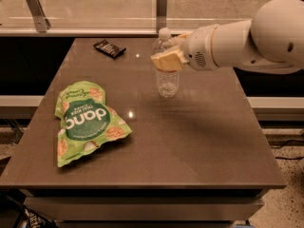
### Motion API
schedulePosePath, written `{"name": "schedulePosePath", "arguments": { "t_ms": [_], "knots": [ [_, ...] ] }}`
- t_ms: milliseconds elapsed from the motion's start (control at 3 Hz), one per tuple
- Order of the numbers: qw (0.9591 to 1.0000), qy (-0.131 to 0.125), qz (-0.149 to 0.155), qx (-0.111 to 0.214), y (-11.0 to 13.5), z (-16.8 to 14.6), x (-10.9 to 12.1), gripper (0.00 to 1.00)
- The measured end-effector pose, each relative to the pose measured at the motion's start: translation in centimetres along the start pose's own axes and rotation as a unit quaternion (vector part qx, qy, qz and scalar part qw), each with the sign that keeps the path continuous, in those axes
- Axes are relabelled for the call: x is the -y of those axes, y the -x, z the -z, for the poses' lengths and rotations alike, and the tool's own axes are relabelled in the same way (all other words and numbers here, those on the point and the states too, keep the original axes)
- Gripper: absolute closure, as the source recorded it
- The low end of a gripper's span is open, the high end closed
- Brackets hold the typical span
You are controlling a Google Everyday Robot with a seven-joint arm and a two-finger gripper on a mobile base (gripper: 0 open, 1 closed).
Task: Move water bottle near green rice chip bag
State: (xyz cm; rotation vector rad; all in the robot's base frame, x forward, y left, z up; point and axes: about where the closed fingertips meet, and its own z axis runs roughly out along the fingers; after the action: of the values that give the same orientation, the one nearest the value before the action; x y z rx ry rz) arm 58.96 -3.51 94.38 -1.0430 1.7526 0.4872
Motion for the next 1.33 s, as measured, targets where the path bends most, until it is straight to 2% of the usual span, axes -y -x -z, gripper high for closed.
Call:
{"name": "schedulePosePath", "arguments": {
  "t_ms": [1000,1333],
  "knots": [
    [0.9995,0.032,-0.007,-0.001,0.1,0.8,-5.4,1.00],
    [0.9989,0.043,-0.019,0.006,0.1,0.4,-6.8,1.00]
  ]
}}
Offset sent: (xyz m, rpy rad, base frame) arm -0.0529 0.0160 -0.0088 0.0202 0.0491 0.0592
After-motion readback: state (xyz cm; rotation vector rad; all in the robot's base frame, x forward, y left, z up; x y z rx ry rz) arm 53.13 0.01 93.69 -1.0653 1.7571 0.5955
